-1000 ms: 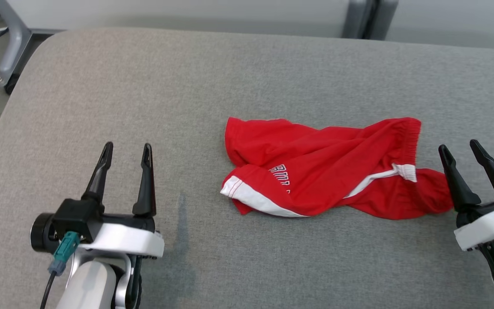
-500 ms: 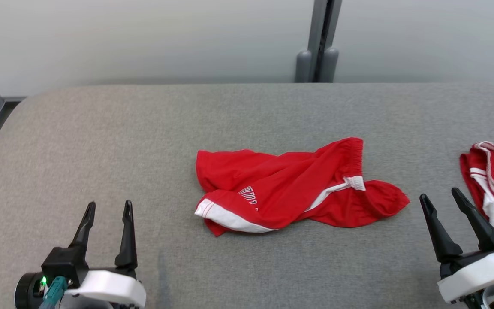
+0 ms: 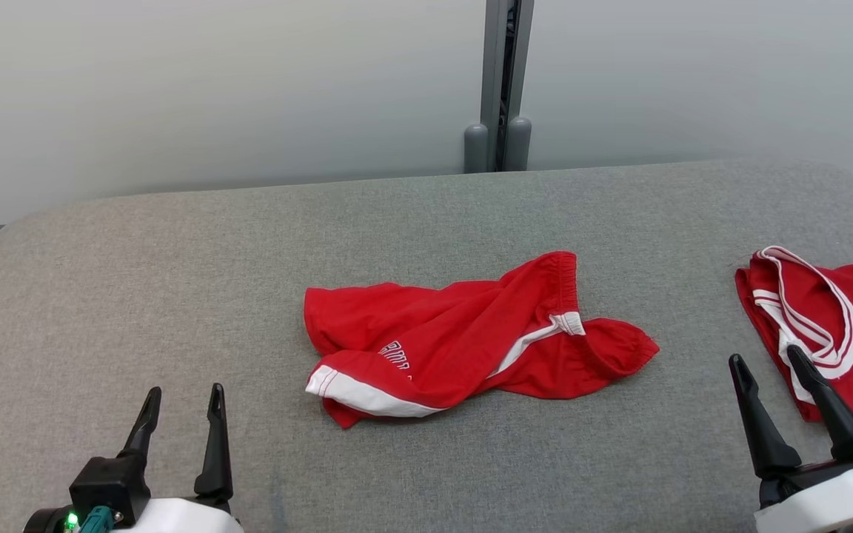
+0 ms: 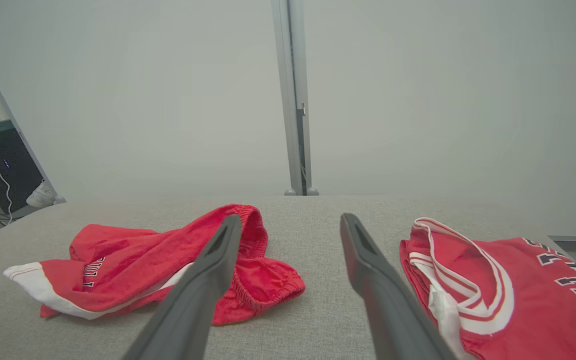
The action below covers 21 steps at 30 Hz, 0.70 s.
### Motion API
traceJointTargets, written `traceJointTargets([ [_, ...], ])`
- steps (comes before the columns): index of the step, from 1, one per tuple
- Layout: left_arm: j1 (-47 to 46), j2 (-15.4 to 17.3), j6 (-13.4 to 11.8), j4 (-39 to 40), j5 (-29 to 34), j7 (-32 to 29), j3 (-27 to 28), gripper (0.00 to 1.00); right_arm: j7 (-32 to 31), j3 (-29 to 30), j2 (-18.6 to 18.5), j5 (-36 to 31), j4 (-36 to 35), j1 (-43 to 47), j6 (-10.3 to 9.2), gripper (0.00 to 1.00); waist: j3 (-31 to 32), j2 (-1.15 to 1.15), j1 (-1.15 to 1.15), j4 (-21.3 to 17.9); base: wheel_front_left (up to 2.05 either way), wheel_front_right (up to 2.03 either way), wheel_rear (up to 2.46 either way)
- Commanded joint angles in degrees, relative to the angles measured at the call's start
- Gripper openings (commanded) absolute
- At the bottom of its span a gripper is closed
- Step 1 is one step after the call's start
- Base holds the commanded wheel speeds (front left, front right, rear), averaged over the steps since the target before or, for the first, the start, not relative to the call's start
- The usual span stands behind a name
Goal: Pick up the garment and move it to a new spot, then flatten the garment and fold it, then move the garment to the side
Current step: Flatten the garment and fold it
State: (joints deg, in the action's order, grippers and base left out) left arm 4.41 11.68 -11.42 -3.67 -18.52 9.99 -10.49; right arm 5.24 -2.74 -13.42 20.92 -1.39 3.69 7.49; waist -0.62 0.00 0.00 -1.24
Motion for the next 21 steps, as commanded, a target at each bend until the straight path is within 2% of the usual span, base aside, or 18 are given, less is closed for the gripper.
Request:
traceJointTargets([
  [1,0.18,0.34,-0.41,0.43,-0.33,-0.29,0.04,1.0,-0.22,0.33,0.14,-0.49,-0.77,0.5,0.01,1.0,0.08,0.0,0.0,-0.17,0.0,0.0,0.0],
  [16,-1.36,0.67,-0.37,0.54,0.12,-1.89,-1.54,1.0,-0.86,1.01,0.93,-1.09,-1.34,0.82,0.01,1.0,-0.2,0.0,0.0,0.14,0.0,0.0,0.0],
  [21,-4.63,0.02,1.03,-0.15,0.3,-3.93,-3.81,1.0,-1.07,0.85,0.77,-0.82,-1.49,0.05,0.01,1.0,-1.98,0.0,0.0,0.33,0.0,0.0,0.0],
])
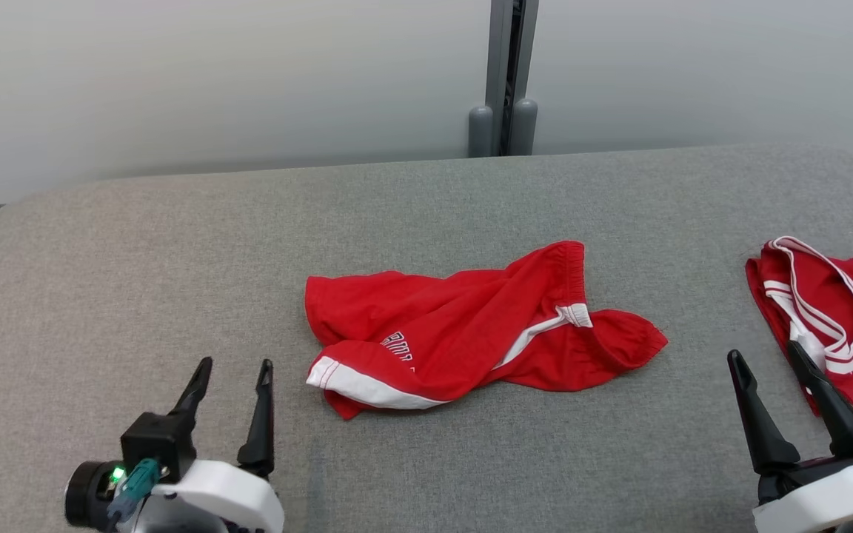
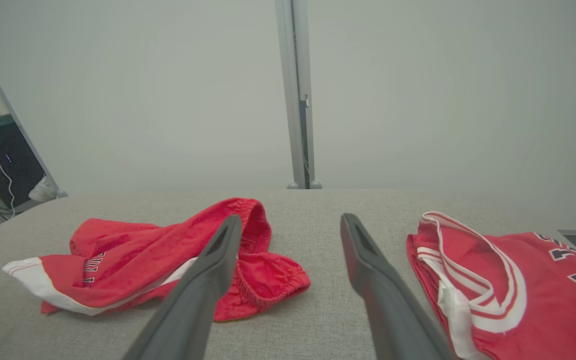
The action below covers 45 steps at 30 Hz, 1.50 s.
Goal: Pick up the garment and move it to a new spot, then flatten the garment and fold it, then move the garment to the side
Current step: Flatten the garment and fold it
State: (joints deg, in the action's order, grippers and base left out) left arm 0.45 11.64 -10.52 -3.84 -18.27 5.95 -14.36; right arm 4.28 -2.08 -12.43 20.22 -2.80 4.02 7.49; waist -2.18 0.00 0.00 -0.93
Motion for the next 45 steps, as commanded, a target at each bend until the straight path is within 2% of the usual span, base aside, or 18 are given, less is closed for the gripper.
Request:
traceJointTargets([
  [1,-1.79,-0.09,0.61,-0.38,0.11,-0.73,-0.6,1.0,-0.16,0.12,-0.32,-0.03,-0.08,-0.54,0.01,1.0,-0.89,0.0,0.0,0.02,0.0,0.0,0.0],
  [9,-9.38,-1.85,5.7,-8.77,-2.74,-10.3,-5.3,1.0,-0.14,-1.77,-0.92,1.11,1.06,-2.69,0.01,1.0,-4.5,0.0,0.0,-1.83,0.0,0.0,0.0],
  [16,-11.83,-2.55,7.33,-13.81,-4.9,-12.21,-5.64,1.0,0.57,-2.58,-1.12,2.23,2.72,-3.6,0.01,1.0,-5.81,0.0,0.0,-2.93,0.0,0.0,0.0],
  [17,-12.04,-2.62,7.54,-14.05,-5.12,-12.16,-5.66,0.63,0.71,-2.58,-1.17,2.25,2.87,-3.61,0.01,1.0,-5.95,0.0,0.0,-2.94,0.0,0.0,0.0],
  [18,-12.18,-2.54,7.57,-14.07,-5.0,-11.75,-5.68,0.38,0.85,-2.58,-1.24,2.42,2.96,-3.62,0.01,1.0,-6.08,0.0,0.0,-2.94,0.0,0.0,0.0],
  [19,-12.18,-2.49,7.57,-14.09,-4.89,-11.59,-5.71,0.0,0.96,-2.56,-1.32,2.54,3.09,-3.67,0.01,1.0,-6.19,0.0,0.0,-2.9,0.0,0.0,0.0],
  [29,-13.68,-2.61,7.22,-12.99,-4.07,-9.94,-6.42,0.0,0.51,-6.57,-3.42,3.94,6.45,-8.4,0.01,1.0,-7.82,0.0,0.0,-0.75,0.0,0.0,0.0],
  [44,-18.76,-4.87,7.75,-13.91,-2.38,-7.1,-9.63,0.0,-2.49,-21.3,-9.55,10.57,18.98,-24.35,0.0,1.0,-14.28,0.0,0.0,6.0,0.0,0.0,0.0],
  [45,-18.99,-5.05,7.75,-14.03,-2.41,-6.82,-9.7,0.0,-2.58,-22.04,-9.92,11.05,19.64,-25.08,0.01,0.49,-14.51,0.0,0.0,6.18,0.0,0.0,0.0],
])
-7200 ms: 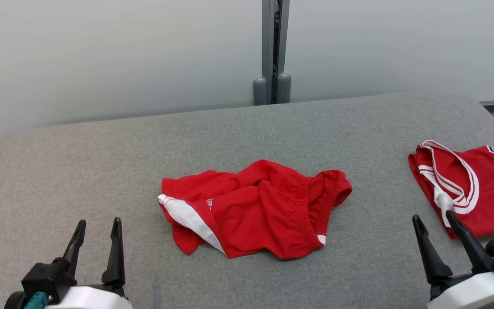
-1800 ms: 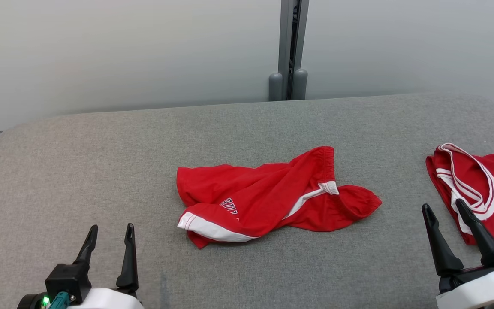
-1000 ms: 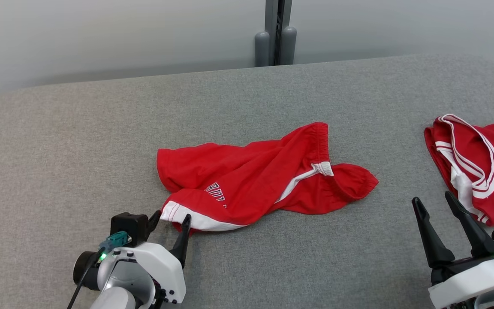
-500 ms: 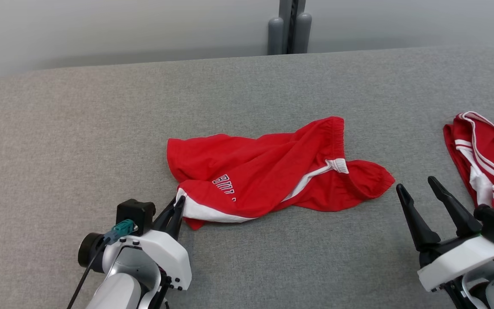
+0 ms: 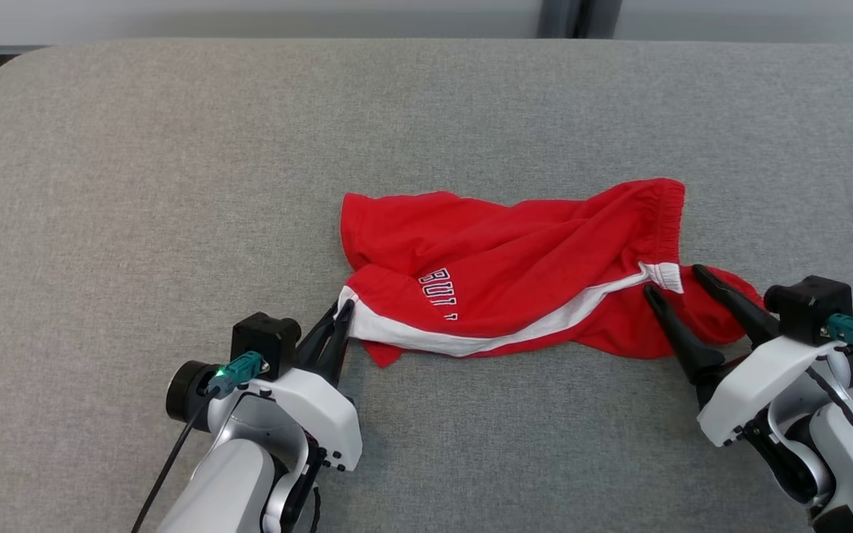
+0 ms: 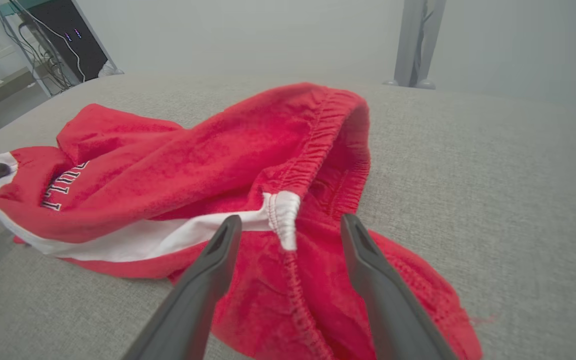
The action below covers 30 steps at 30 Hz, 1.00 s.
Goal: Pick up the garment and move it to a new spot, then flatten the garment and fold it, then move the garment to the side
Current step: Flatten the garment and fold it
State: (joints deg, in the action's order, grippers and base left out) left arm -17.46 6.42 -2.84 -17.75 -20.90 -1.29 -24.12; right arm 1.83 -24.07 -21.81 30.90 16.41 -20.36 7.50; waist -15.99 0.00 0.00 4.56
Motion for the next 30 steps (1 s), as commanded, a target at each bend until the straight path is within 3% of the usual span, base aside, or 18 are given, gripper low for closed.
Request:
traceJointTargets([
  [1,-1.22,-0.03,0.04,-0.21,0.19,0.74,-0.06,0.0,0.24,-0.49,-0.88,0.85,0.89,-1.39,0.0,0.32,-0.95,0.0,0.0,0.89,0.0,0.0,0.0],
  [2,-1.29,-0.19,0.0,-0.34,0.18,1.0,-0.19,0.0,0.21,-1.28,-1.23,1.46,1.4,-1.89,-0.01,0.05,-1.09,0.0,0.0,1.03,0.0,0.0,0.0],
  [3,-1.38,-0.28,-0.04,-0.45,0.12,1.45,-0.23,0.0,0.14,-2.02,-1.53,1.98,1.79,-2.35,0.0,0.0,-1.18,0.0,0.0,1.11,0.0,0.0,0.0],
  [15,-3.89,1.59,-2.41,4.22,-0.05,7.14,3.54,0.0,7.58,-2.99,-4.19,6.66,-2.95,-4.8,0.0,0.0,2.3,0.0,0.0,-1.0,0.0,0.0,0.0],
  [30,-13.97,4.75,-4.38,18.16,0.6,7.18,8.15,0.0,10.72,4.37,-1.78,7.77,-14.96,-8.13,0.0,0.0,11.41,0.0,0.0,-4.65,0.0,0.0,0.0],
])
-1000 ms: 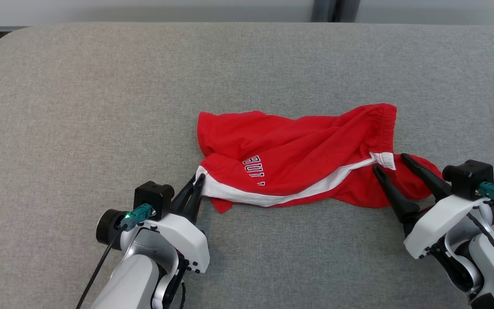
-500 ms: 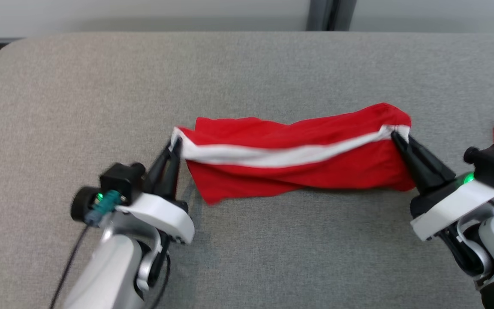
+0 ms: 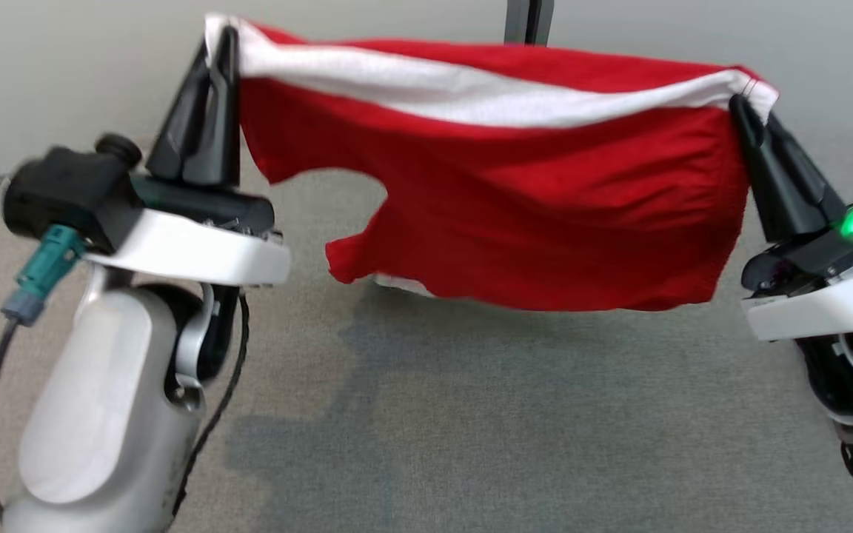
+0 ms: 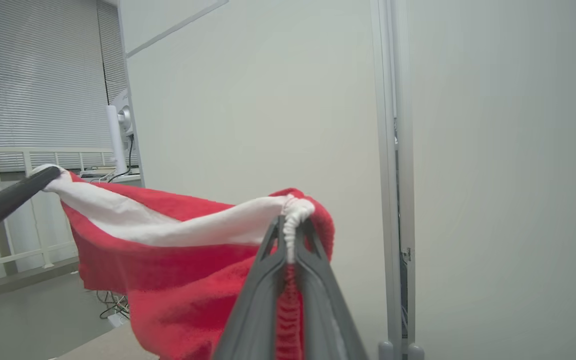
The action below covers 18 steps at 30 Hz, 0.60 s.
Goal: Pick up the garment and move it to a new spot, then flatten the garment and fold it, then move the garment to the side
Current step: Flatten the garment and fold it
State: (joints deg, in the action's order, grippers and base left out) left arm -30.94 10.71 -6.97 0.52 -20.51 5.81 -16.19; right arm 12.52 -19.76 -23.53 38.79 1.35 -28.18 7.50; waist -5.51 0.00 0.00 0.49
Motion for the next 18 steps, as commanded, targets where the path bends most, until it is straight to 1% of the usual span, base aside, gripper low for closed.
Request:
traceJointTargets([
  [1,-2.18,0.62,-0.39,1.7,0.57,-0.18,0.32,0.0,-0.66,0.96,-0.22,-0.56,-1.36,-0.71,0.0,0.0,1.92,0.0,0.0,-0.92,0.0,0.0,0.0],
  [6,-4.1,0.56,-0.89,4.3,0.83,-0.37,0.6,0.0,-2.48,2.22,0.19,-0.82,-3.48,-0.18,0.0,0.0,3.14,0.0,0.0,-1.75,0.0,0.0,0.0],
  [9,-3.27,0.31,-1.43,5.22,0.55,-0.46,0.68,0.0,-3.57,2.78,0.71,0.13,-3.64,0.64,0.0,0.0,3.04,0.0,0.0,-2.47,0.0,0.0,0.0],
  [13,-2.53,0.31,-1.91,5.01,0.43,-0.03,0.82,0.0,-3.85,2.64,0.77,0.92,-3.25,0.16,0.0,0.0,1.23,0.0,0.0,-3.23,0.0,0.0,0.0],
  [18,-6.07,0.5,-0.98,2.36,0.78,0.92,0.5,0.0,-3.01,1.66,0.59,2.95,-1.35,-2.67,0.0,0.0,-2.76,0.0,0.0,-3.66,0.0,0.0,0.0],
])
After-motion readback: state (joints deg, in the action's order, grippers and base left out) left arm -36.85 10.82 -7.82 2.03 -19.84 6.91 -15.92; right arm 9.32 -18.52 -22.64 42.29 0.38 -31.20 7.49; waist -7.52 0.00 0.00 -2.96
